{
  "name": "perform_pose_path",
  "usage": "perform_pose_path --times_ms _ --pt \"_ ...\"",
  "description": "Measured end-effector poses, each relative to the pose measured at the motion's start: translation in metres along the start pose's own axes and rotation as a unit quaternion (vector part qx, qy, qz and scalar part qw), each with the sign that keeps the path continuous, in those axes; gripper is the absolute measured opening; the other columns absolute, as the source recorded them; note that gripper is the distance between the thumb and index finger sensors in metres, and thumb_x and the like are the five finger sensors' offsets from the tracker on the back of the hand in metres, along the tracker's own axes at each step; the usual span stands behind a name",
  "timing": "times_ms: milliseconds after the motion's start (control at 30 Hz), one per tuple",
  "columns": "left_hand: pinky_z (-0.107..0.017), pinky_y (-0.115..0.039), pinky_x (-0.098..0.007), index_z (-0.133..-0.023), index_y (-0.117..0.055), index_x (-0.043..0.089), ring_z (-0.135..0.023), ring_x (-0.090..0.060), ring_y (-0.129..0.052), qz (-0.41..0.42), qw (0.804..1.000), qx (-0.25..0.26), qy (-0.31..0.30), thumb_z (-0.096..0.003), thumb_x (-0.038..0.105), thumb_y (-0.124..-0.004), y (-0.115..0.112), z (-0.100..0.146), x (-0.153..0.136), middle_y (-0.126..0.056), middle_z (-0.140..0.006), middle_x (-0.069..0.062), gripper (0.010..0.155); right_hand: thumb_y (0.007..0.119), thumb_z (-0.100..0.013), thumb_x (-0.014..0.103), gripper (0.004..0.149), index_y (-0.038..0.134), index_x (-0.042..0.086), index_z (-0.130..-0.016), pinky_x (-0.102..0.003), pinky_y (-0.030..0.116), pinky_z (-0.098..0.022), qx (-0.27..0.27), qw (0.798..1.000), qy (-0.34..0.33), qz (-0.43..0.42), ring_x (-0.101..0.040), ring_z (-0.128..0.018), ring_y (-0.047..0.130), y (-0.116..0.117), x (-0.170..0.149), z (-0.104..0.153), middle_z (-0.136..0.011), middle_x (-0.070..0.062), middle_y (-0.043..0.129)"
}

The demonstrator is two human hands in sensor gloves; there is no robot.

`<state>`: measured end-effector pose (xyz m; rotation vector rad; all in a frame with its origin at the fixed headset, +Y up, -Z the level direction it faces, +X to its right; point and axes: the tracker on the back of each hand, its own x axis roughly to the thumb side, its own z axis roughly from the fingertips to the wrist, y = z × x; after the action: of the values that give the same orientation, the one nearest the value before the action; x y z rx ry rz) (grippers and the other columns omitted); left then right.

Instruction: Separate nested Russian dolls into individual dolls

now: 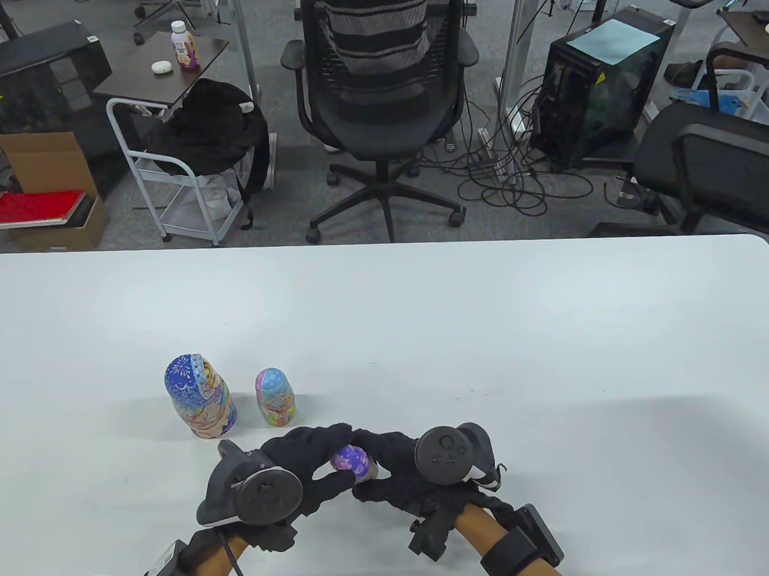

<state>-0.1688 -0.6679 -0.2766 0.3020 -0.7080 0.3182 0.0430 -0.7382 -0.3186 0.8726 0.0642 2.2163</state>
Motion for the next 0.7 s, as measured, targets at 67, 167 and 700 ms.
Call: perform_pose_path --times_ms 67,167,700 --pt "-0.051 -0.090 -0.037 -0.100 -0.075 0.016 -0.070 -0.029 -0.102 -0.003 1.000 0.000 0.001 -0.0484 0.056 -0.086 -0.0006 0.0002 0.0003 -0.096 -0.085 -0.009 0.066 0.094 -0.037 0.043 0.080 0.063 0.010 -0.104 -0.047 0.077 -0.064 0.001 1.000 0.000 0.009 -0.040 -0.086 0.084 0.0010 0.0009 -0.0001 -0.090 -0.015 0.090" --pt "-0.052 -0.090 -0.037 -0.100 -0.074 0.016 -0.071 -0.029 -0.102 0.003 1.000 -0.001 0.001 -0.0491 0.055 -0.085 -0.0007 0.0001 0.0004 -0.096 -0.086 -0.009 0.066 0.095 -0.037 0.042 0.084 0.060 0.008 -0.105 -0.047 0.078 -0.062 -0.003 1.000 0.005 -0.005 -0.040 -0.085 0.085 0.0002 -0.0003 -0.0005 -0.088 -0.014 0.090" --pt "-0.052 -0.090 -0.038 -0.101 -0.074 0.013 -0.072 -0.031 -0.101 -0.017 1.000 0.004 -0.007 -0.0501 0.052 -0.084 -0.0042 -0.0071 0.0024 -0.095 -0.087 -0.011 0.065 0.097 -0.036 0.041 0.088 0.057 0.006 -0.106 -0.047 0.080 -0.062 -0.016 0.998 0.030 -0.044 -0.040 -0.083 0.086 -0.0065 -0.0050 -0.0025 -0.087 -0.015 0.091"
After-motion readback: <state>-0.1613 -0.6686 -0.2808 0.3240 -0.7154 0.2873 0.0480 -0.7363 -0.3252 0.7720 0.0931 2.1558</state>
